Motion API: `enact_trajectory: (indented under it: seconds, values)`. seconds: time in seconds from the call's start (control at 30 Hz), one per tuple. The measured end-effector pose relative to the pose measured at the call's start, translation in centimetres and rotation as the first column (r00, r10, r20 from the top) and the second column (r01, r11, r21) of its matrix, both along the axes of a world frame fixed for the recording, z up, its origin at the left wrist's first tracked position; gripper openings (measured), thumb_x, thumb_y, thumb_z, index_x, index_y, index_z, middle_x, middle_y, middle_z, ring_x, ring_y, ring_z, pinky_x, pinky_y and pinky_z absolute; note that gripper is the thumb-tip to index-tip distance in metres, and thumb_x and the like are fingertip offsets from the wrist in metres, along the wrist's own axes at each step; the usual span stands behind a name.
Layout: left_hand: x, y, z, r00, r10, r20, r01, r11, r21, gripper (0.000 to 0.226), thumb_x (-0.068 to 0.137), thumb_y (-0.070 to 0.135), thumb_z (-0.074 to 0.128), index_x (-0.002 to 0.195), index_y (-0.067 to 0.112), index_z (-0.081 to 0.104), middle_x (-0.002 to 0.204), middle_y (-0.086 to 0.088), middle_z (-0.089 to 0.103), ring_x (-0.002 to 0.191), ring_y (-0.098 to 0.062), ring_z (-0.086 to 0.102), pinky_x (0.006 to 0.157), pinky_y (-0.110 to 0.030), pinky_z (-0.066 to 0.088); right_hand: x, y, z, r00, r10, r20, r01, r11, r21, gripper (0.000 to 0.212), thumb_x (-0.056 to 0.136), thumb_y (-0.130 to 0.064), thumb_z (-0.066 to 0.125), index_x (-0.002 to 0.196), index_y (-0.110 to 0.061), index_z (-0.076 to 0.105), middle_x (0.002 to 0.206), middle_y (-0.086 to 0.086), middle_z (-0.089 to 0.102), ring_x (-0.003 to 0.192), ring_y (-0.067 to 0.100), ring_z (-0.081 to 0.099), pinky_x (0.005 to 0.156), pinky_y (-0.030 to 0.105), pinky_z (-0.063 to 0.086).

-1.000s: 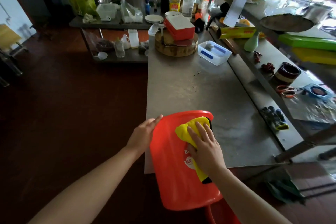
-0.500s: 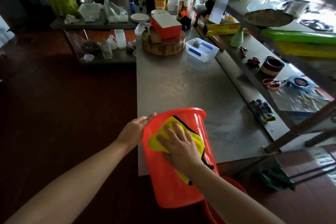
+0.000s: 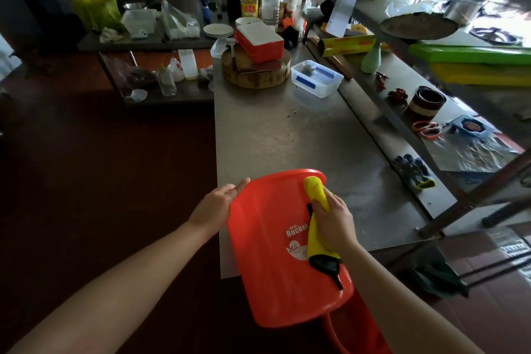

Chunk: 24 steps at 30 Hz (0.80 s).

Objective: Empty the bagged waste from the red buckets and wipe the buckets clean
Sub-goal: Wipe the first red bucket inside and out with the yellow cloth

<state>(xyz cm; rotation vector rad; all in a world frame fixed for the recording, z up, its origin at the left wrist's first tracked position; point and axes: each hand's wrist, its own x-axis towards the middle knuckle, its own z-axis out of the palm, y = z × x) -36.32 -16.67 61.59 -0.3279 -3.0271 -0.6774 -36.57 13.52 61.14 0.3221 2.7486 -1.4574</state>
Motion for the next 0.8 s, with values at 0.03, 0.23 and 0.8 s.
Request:
enact_trajectory:
  seconds: [0.03,0.23,0.8]
  values:
    - [-0.1,0.1,0.2,1.0,0.0,0.007,0.0,1.0,0.0,0.065,0.108,0.008,0.04,0.159,0.036,0.013,0.122,-0.002,0.055,0.109,-0.019,0.056,0.099,-0.034,0.046,0.1,-0.3,0.1,1.0,-0.004,-0.007,0.004,0.999,0.032,0.05,0.095,-0.052,0.057,0.144,-0.046,0.048,0.15,-0.006,0.047,0.127,0.02,0.052,0.095,0.037,0.046]
    - [-1.0,1.0,0.3,0.999,-0.032,-0.021,0.031,0.998,-0.048,0.068,0.102,0.004,0.045,0.159,0.03,0.017,0.113,-0.005,0.057,0.099,-0.024,0.06,0.091,-0.038,0.049,4.7,-6.4,1.0,0.887,0.439,-0.144,-0.263,0.736,0.624,0.059,0.092,-0.038,0.065,0.148,-0.04,0.047,0.163,0.003,0.033,0.152,0.039,0.021,0.114,0.056,0.037]
    - [-0.5,1.2,-0.9,0.999,0.0,-0.039,-0.004,0.996,-0.09,0.083,0.096,-0.006,0.046,0.158,0.035,0.008,0.113,-0.003,0.053,0.094,-0.02,0.055,0.083,-0.039,0.054,5.5,1.6,-1.8,0.981,0.12,-0.153,-0.073,0.956,0.284,0.053,0.098,-0.048,0.059,0.148,-0.043,0.044,0.158,-0.003,0.038,0.142,0.027,0.041,0.098,0.047,0.049]
